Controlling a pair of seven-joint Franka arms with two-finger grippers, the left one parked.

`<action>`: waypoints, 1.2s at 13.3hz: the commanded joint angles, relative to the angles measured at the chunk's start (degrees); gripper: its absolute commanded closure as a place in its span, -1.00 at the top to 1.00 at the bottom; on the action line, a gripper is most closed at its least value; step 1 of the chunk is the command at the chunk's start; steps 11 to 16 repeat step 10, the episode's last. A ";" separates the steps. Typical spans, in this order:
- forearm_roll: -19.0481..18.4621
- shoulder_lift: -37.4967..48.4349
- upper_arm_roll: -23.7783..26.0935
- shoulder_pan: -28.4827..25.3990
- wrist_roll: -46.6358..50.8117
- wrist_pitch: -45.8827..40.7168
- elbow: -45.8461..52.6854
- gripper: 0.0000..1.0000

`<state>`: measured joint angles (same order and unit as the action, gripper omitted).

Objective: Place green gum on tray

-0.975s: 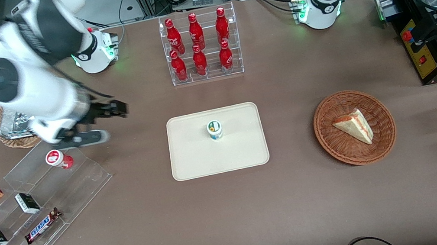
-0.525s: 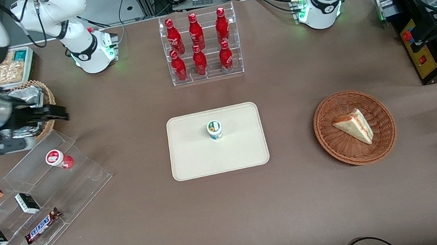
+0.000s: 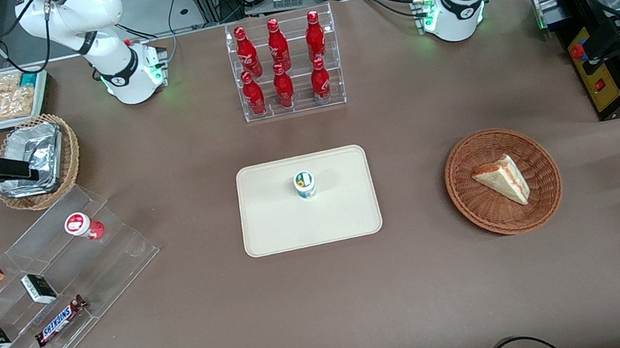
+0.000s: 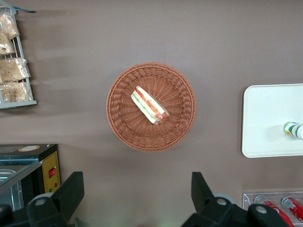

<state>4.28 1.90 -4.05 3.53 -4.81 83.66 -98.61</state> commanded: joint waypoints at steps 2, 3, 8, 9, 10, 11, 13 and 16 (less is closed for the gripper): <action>-1.91 -1.81 0.10 0.51 -3.61 0.45 1.92 1.00; -1.90 -2.68 -0.68 0.25 -3.54 0.45 3.06 1.00; -2.17 -3.05 -1.22 -0.37 1.37 0.45 3.86 1.00; -2.86 -3.05 -1.13 -0.63 2.95 0.37 3.77 1.00; -3.22 -3.05 -1.04 -1.33 3.40 0.37 3.77 1.00; -3.22 -3.05 -1.04 -1.33 3.40 0.37 3.77 1.00; -3.22 -3.05 -1.04 -1.33 3.40 0.37 3.77 1.00; -3.22 -3.05 -1.04 -1.33 3.40 0.37 3.77 1.00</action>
